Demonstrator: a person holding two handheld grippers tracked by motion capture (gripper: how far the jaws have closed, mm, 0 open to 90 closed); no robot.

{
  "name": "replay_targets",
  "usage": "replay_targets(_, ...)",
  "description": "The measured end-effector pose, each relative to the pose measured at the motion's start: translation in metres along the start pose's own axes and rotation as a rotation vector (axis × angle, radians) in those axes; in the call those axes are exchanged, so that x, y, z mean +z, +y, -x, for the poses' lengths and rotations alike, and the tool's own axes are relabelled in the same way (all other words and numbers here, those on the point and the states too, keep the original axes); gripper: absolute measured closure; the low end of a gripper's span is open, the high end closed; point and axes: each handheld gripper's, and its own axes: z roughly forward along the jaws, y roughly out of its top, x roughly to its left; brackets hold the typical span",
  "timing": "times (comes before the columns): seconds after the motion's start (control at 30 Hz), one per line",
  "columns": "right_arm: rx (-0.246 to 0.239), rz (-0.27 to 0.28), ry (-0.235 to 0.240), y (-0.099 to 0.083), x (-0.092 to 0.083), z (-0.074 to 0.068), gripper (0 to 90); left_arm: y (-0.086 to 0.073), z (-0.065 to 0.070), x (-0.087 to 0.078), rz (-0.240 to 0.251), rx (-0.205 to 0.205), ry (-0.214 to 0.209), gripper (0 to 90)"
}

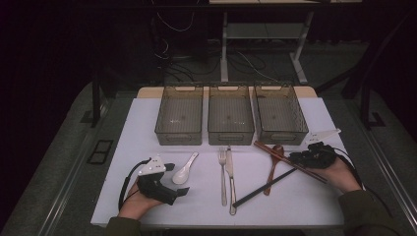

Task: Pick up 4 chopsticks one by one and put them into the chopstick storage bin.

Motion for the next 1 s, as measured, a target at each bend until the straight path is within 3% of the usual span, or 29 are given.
replay_targets(0.43, -0.011, -0.032, 0.007, -0.0015, 0.0069, 0.0023, 77.7, 0.0001, 0.0, -0.0002, 0.002, 0.002, -0.003, 0.0)
replay_targets(1.0, -0.05, -0.031, 0.014, -0.0021, 0.0073, 0.0026, 82.4, 0.0001, 0.0, -0.0002, -0.002, 0.004, -0.004, 0.0)
